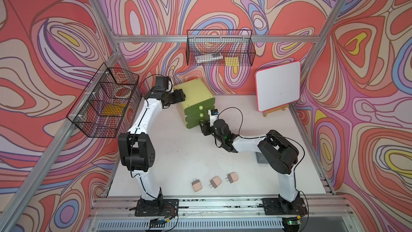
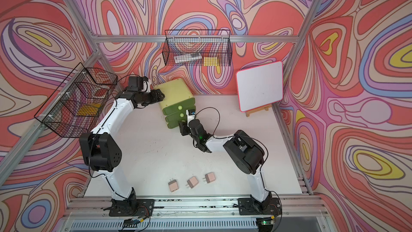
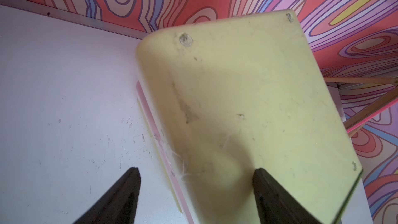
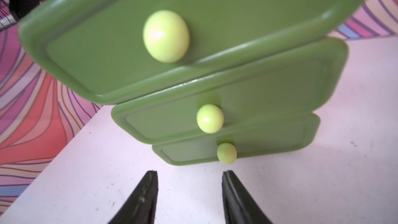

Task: Place the plugs into the drawer by color
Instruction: Close the drawer in the storage box, then open the drawer in the storage box.

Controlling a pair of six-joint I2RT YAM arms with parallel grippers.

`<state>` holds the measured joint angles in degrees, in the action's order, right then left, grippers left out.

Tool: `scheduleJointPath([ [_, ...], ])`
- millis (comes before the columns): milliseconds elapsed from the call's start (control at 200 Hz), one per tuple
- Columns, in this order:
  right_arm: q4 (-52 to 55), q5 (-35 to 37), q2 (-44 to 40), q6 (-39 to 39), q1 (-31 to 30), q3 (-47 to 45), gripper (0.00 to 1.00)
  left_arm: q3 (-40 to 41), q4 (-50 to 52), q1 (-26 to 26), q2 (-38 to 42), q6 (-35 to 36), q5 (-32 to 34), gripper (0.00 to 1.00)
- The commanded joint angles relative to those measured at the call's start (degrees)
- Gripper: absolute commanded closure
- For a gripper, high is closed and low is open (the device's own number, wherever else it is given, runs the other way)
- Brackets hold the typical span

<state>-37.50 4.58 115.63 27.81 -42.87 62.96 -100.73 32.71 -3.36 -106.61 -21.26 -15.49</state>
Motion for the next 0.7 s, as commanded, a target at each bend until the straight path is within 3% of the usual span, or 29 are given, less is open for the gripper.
scheduleJointPath([
  [0, -5.5, -7.8, 1.4, 10.1, 3.7, -1.9, 0.53, 1.4, 5.4, 0.3, -1.7, 0.0, 1.5, 0.19],
  [310, -10.8, -15.7, 10.4, 20.7, 8.7, 3.1, 0.69, 2.0, 5.4, 0.3, -1.5, 0.2, 2.0, 0.19],
  [691, -13.7, -20.3, 18.1, 26.9, 9.4, 8.9, 0.70, 2.1, 5.4, 0.3, -1.9, 0.0, 1.4, 0.19],
])
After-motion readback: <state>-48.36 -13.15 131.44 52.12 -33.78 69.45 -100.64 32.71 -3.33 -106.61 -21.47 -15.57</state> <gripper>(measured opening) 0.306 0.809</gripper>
